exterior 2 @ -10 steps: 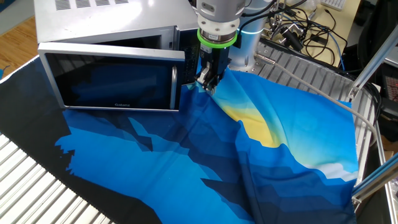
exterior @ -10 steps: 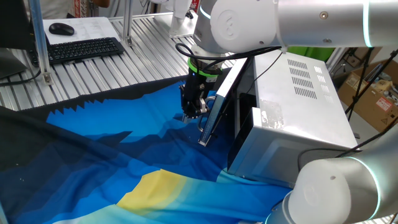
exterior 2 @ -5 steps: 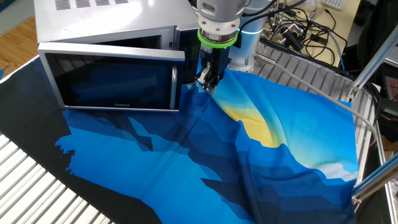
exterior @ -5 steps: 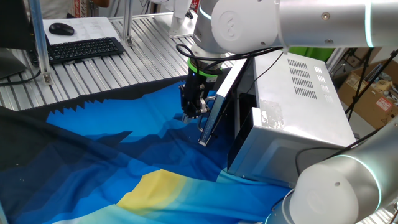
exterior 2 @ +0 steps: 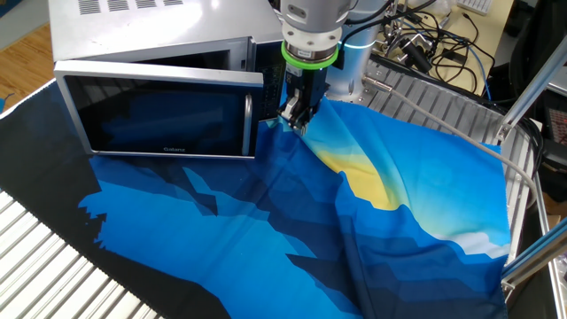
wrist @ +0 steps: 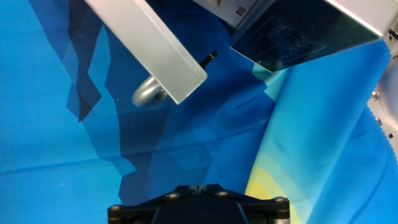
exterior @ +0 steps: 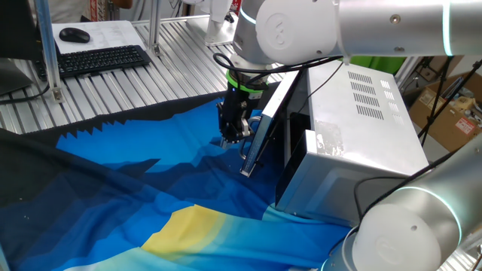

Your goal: Open the microwave door

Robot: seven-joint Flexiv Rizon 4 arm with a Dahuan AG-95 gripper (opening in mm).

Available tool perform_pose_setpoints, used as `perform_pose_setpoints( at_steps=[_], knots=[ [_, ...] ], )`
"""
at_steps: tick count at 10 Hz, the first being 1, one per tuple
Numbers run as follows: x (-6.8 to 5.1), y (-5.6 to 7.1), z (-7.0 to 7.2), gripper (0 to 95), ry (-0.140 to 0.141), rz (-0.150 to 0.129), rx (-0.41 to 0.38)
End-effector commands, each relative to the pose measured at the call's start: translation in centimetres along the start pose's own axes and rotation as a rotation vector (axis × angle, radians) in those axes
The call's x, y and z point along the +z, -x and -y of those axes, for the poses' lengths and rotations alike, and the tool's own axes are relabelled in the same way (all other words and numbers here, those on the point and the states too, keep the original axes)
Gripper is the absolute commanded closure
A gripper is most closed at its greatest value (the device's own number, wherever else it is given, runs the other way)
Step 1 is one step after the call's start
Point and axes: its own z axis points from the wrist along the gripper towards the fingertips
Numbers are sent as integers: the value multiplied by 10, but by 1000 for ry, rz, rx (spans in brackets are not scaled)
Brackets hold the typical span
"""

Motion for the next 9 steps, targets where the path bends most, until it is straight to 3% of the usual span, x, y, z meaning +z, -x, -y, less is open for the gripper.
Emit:
perform_pose_setpoints(
  at_steps=[1, 9],
  knots=[
    [0, 0, -1, 950, -2, -3, -3],
    [1, 0, -1, 950, -1, -1, -8]
  ],
)
